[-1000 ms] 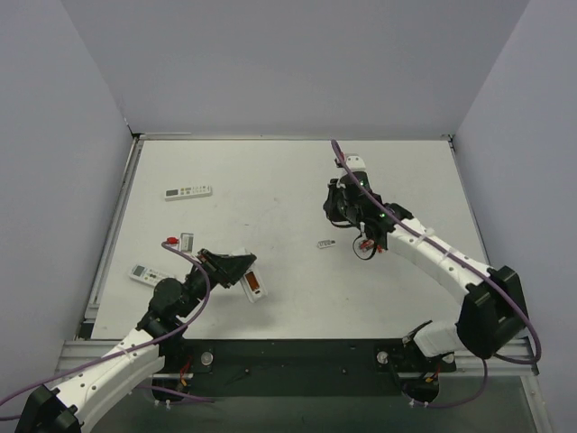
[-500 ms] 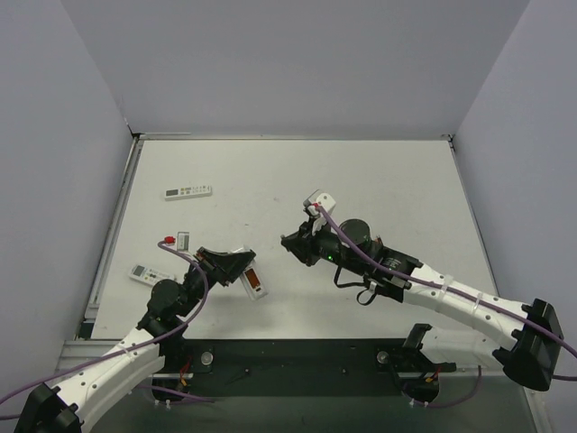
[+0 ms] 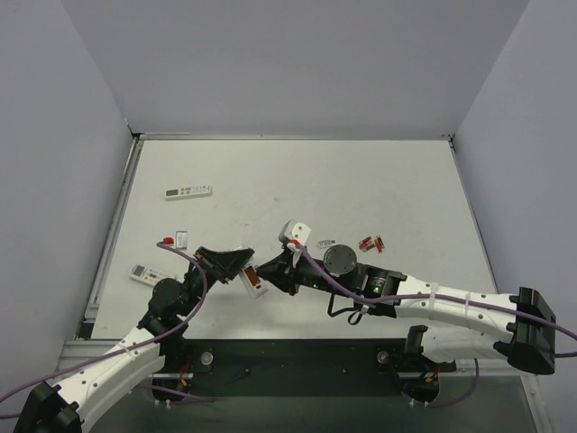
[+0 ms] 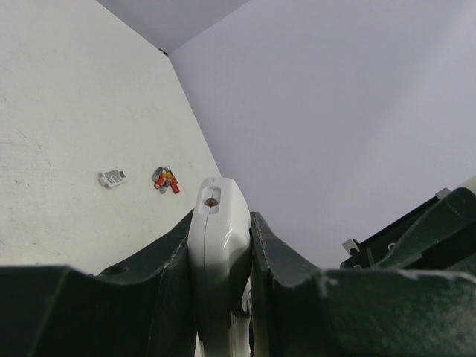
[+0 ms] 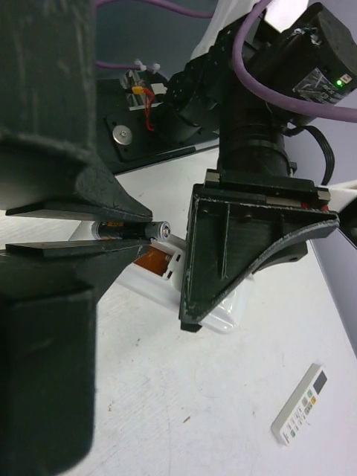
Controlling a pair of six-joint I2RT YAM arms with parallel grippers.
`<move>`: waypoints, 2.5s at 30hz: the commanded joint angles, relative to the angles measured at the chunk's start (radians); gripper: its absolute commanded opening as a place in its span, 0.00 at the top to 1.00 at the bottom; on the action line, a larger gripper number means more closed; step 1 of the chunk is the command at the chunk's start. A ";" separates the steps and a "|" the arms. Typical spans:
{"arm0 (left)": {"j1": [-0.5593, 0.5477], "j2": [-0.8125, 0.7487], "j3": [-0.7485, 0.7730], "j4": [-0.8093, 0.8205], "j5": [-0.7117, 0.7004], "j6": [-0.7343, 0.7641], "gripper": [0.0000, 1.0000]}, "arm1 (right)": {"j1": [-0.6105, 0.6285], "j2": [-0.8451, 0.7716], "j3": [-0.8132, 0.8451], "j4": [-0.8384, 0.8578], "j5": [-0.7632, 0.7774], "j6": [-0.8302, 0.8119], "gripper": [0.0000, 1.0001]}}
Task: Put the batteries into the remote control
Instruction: Load the battery into the remote control.
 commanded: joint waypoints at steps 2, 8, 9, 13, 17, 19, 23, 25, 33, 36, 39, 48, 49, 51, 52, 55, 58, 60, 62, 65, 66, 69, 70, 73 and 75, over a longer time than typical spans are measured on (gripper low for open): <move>0.001 -0.005 -0.020 0.026 -0.025 -0.025 1.00 | 0.056 0.069 0.011 0.122 0.071 -0.044 1.00; 0.000 -0.019 -0.020 0.023 -0.025 -0.034 1.00 | 0.082 0.136 0.005 0.184 0.178 -0.071 1.00; 0.000 -0.022 -0.021 0.021 -0.022 -0.034 1.00 | 0.085 0.144 0.003 0.191 0.188 -0.073 1.00; -0.002 -0.030 -0.025 0.010 -0.025 -0.034 1.00 | 0.088 0.169 0.003 0.228 0.224 -0.070 1.00; -0.002 -0.041 -0.026 0.006 -0.028 -0.033 1.00 | 0.098 0.187 0.011 0.228 0.260 -0.078 1.00; -0.003 -0.045 -0.028 0.001 -0.033 -0.033 1.00 | 0.102 0.201 0.012 0.224 0.273 -0.079 1.00; -0.003 -0.058 -0.012 -0.023 -0.033 -0.028 1.00 | 0.116 0.219 0.008 0.219 0.307 -0.075 1.00; -0.003 -0.064 -0.003 -0.049 -0.057 -0.020 1.00 | 0.131 0.227 0.005 0.221 0.327 -0.088 1.00; -0.008 -0.067 0.052 -0.134 -0.110 0.016 1.00 | 0.141 0.233 -0.018 0.236 0.474 -0.093 1.00; -0.011 -0.055 0.067 -0.139 -0.110 0.032 1.00 | 0.141 0.247 -0.001 0.202 0.481 -0.082 1.00; -0.012 -0.038 0.077 -0.126 -0.102 0.043 1.00 | 0.141 0.270 0.011 0.184 0.473 -0.062 1.00; -0.025 0.007 0.089 -0.111 -0.100 0.061 1.00 | 0.142 0.252 0.000 0.243 0.448 -0.027 1.00; -0.025 0.011 0.087 -0.112 -0.103 0.063 1.00 | 0.142 0.245 -0.003 0.251 0.450 -0.025 1.00; -0.026 0.017 0.083 -0.112 -0.111 0.061 1.00 | 0.142 0.227 -0.007 0.270 0.447 -0.019 1.00; -0.028 0.021 0.083 -0.112 -0.113 0.061 1.00 | 0.141 0.222 -0.006 0.273 0.444 -0.016 1.00; -0.029 0.027 0.083 -0.103 -0.116 0.061 1.00 | 0.142 0.222 -0.006 0.283 0.442 -0.006 1.00; -0.032 0.034 0.092 -0.096 -0.114 0.063 1.00 | 0.141 0.239 -0.006 0.290 0.439 0.013 1.00; -0.034 0.036 0.095 -0.089 -0.113 0.064 1.00 | 0.139 0.253 -0.004 0.285 0.432 0.036 1.00; -0.037 0.034 0.097 -0.085 -0.114 0.060 1.00 | 0.138 0.262 -0.006 0.280 0.432 0.059 1.00; -0.038 0.024 0.097 -0.083 -0.120 0.056 1.00 | 0.136 0.273 -0.014 0.279 0.438 0.079 1.00; -0.038 0.021 0.097 -0.086 -0.125 0.056 1.00 | 0.138 0.274 -0.014 0.279 0.451 0.082 1.00; -0.038 0.010 0.098 -0.097 -0.133 0.056 1.00 | 0.136 0.276 -0.024 0.276 0.471 0.080 1.00; -0.038 0.004 0.098 -0.099 -0.134 0.056 1.00 | 0.136 0.278 -0.027 0.273 0.487 0.082 1.00; -0.037 -0.005 0.098 -0.108 -0.137 0.058 1.00 | 0.134 0.279 -0.033 0.268 0.497 0.074 1.00; -0.040 -0.007 0.100 -0.108 -0.137 0.056 1.00 | 0.136 0.288 -0.024 0.251 0.496 0.077 1.00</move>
